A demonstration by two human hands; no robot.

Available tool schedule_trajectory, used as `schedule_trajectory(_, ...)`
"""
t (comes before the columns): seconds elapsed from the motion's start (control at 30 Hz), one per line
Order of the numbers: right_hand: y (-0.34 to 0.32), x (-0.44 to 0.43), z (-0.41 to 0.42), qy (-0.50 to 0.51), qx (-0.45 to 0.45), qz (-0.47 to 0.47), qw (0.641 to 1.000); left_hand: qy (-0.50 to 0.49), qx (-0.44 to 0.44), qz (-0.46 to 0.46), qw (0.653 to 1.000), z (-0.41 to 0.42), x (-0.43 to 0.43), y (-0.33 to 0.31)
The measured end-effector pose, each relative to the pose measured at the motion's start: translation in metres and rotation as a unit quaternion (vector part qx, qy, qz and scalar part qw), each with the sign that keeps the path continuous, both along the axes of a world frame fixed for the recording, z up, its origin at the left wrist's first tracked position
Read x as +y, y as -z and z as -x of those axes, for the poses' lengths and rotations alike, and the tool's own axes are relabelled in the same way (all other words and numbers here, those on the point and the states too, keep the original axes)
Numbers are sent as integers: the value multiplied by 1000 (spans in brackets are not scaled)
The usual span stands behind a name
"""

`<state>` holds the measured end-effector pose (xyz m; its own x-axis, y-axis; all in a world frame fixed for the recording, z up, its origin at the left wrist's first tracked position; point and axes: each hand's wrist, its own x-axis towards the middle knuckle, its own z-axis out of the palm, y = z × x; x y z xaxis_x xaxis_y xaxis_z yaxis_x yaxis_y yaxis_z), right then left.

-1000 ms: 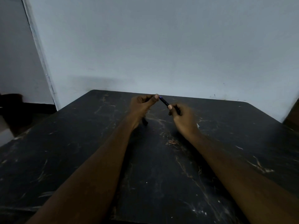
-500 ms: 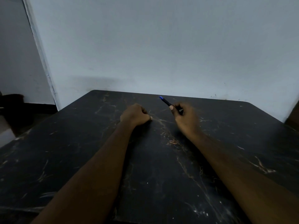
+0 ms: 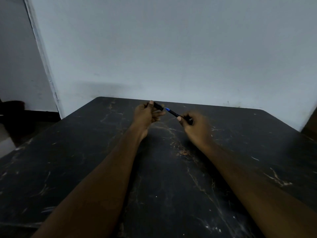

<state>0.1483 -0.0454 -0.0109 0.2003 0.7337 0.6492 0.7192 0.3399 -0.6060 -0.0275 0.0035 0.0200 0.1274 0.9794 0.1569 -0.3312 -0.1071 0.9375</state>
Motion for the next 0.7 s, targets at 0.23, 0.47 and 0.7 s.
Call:
schedule_trajectory(0.23,1,1,0,6,-6,-1,1000,19,-33,-12,999,-3,0,0)
schedule_trajectory(0.47,1,1,0,16,-13,-14,1000,46,-16,-32,998,-9,-2,2)
schedule_trajectory(0.7,1,2,0,25,-7,-18,999,68,21,-56,996,-16,-3,9)
